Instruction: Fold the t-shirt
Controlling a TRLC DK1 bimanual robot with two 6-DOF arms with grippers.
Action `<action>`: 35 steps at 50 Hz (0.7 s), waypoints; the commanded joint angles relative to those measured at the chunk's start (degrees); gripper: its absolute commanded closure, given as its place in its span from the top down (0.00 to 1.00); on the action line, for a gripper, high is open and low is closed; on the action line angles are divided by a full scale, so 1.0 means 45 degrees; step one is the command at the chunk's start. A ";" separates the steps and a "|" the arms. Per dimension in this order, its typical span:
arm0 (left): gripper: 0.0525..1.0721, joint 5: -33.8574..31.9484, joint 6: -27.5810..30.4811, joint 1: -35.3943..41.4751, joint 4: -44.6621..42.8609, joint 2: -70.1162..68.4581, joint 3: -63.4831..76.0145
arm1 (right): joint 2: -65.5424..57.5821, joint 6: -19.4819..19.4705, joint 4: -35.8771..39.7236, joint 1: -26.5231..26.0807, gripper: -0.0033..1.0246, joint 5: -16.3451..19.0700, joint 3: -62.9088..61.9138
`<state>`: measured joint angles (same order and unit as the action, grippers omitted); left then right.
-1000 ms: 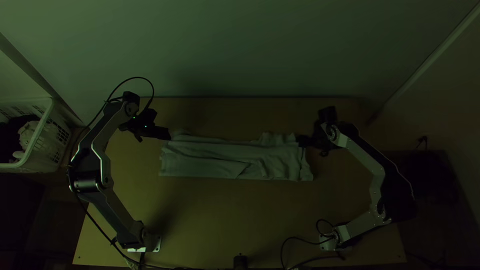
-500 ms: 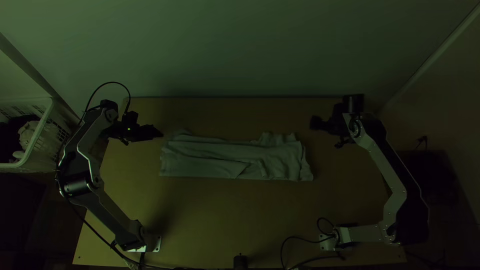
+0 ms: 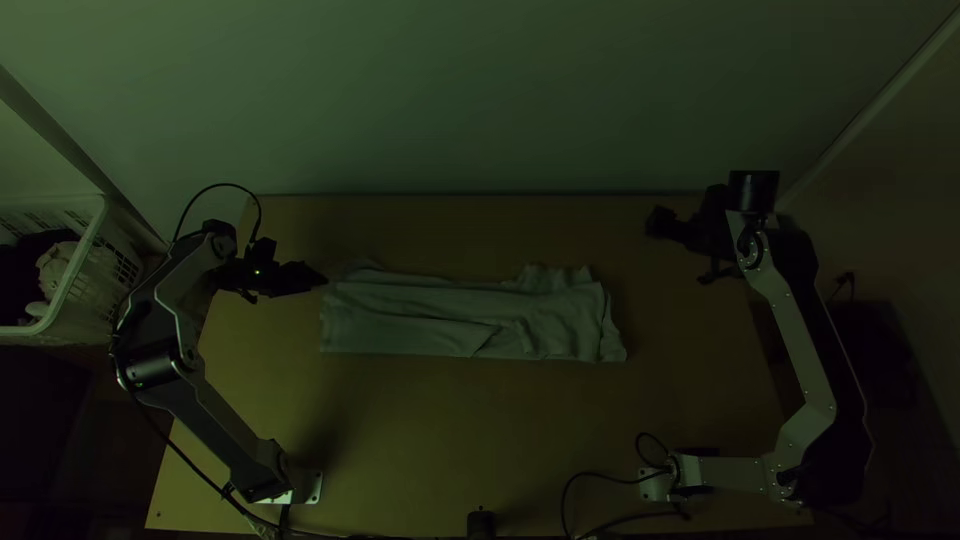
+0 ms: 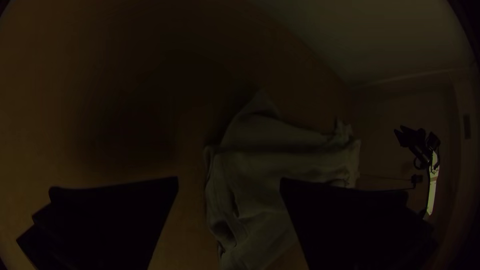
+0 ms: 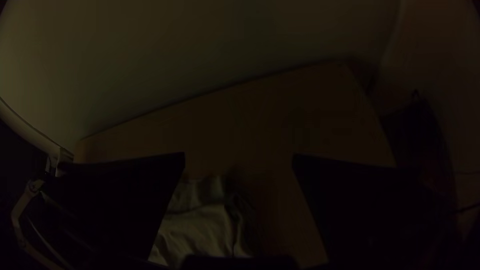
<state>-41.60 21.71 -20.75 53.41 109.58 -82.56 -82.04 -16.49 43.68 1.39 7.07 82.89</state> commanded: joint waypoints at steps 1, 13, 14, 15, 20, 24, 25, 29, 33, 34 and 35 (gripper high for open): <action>0.96 -0.0422 0.0526 -0.0076 0.0104 0.0610 0.0457 | 0.0340 -0.0261 0.0195 -0.0133 0.96 0.0050 0.0271; 0.96 -0.0501 0.0624 0.0374 0.0065 0.1001 0.0809 | 0.0516 -0.0203 0.0449 -0.0211 0.96 0.0050 0.0408; 0.96 -0.0501 0.0624 0.0452 0.0065 0.1001 0.0848 | 0.0516 -0.0222 0.0449 -0.0211 0.96 0.0050 0.0408; 0.96 -0.0501 0.0624 0.0510 0.0046 0.1001 0.0887 | 0.0536 -0.0222 0.0469 -0.0211 0.96 0.0050 0.0427; 0.96 -0.0501 0.0565 0.0959 0.0046 0.0981 0.1160 | 0.0555 -0.0222 0.0469 -0.0211 0.96 0.0050 0.0466; 0.96 -0.0501 0.0448 0.1428 0.0026 0.0942 0.1395 | 0.0575 -0.0242 0.0469 -0.0211 0.96 0.0050 0.0447; 0.96 -0.0501 0.0389 0.1545 0.0007 0.0903 0.1453 | 0.0594 -0.0242 0.0469 -0.0211 0.96 0.0050 0.0427; 0.96 -0.0501 0.0057 0.2092 -0.0325 0.0747 0.1766 | 0.0633 -0.0261 0.0469 -0.0211 0.96 0.0050 0.0349; 0.96 -0.0501 -0.0411 0.2678 -0.0814 0.0532 0.2117 | 0.0692 -0.0261 0.0469 -0.0211 0.96 0.0050 0.0251; 0.96 -0.0501 -0.0568 0.2834 -0.0970 0.0493 0.2176 | 0.0692 -0.0261 0.0469 -0.0191 0.96 0.0050 0.0251; 0.96 -0.0501 -0.0704 0.2971 -0.1107 0.0473 0.2254 | 0.0712 -0.0261 0.0469 -0.0211 0.96 0.0050 0.0232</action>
<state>-45.04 21.67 -10.79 49.25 110.80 -77.12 -80.55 -16.49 45.54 0.93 7.07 83.44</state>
